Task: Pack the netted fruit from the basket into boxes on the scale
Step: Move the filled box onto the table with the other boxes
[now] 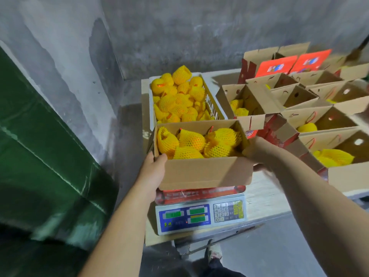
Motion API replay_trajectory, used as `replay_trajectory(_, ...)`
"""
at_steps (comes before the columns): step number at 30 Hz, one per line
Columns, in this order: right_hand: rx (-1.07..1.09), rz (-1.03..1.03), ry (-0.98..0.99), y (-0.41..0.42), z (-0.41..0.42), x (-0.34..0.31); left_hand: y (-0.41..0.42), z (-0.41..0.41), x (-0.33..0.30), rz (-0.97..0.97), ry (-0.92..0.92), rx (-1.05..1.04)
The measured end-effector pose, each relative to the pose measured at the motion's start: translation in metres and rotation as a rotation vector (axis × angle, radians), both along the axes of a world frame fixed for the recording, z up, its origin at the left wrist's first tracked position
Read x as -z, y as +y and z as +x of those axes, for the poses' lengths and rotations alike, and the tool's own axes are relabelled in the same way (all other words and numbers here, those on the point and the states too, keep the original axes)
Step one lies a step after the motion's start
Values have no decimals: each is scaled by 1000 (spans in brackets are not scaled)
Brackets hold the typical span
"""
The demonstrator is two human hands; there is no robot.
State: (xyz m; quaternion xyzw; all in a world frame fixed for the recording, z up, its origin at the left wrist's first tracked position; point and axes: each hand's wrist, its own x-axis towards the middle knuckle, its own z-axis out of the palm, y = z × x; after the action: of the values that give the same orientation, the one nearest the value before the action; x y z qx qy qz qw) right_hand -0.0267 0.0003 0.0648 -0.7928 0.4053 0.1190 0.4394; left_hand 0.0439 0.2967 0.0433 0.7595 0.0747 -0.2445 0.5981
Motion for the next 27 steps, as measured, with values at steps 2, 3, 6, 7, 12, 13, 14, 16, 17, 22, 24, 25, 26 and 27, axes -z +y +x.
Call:
replay_trajectory(2, 19, 90, 31, -5, -4, -3, -4, 16, 0, 36, 32, 11)
replay_trajectory(3, 32, 128, 14, -4, -7, -5, -3, 24, 0, 62, 35, 19)
replay_trajectory(6, 46, 120, -75, 4, -13, 2, 5, 38, 0, 208, 3, 92)
replay_trajectory(7, 59, 93, -95, 8, -17, 3, 6, 39, -1, 239, -30, 118)
replay_trajectory(12, 152, 9, -191, 15, -42, -2, 2, 22, -26, 185, -146, 236)
replay_trajectory(13, 152, 2, -209, 13, -48, -8, 0, 17, -31, 179, -149, 251)
replay_trajectory(14, 145, -9, -225, 9, -55, -16, -2, 13, -36, 174, -158, 260)
replay_trajectory(16, 135, -31, -262, -1, -71, -35, -10, 4, -46, 180, -188, 287)
replay_trajectory(17, 136, -41, -288, -8, -80, -44, -17, -2, -52, 183, -216, 306)
replay_trajectory(22, 177, -57, -391, -68, -145, -93, -71, -21, -84, 149, -452, 307)
replay_trajectory(24, 244, -66, -429, -103, -178, -108, -105, -18, -80, 100, -454, 327)
replay_trajectory(25, 279, -76, -449, -121, -195, -114, -128, -24, -81, 103, -464, 344)
replay_trajectory(26, 312, -87, -467, -141, -213, -118, -154, -33, -83, 104, -506, 383)
replay_trajectory(27, 347, -95, -484, -161, -231, -121, -185, -50, -92, 90, -560, 426)
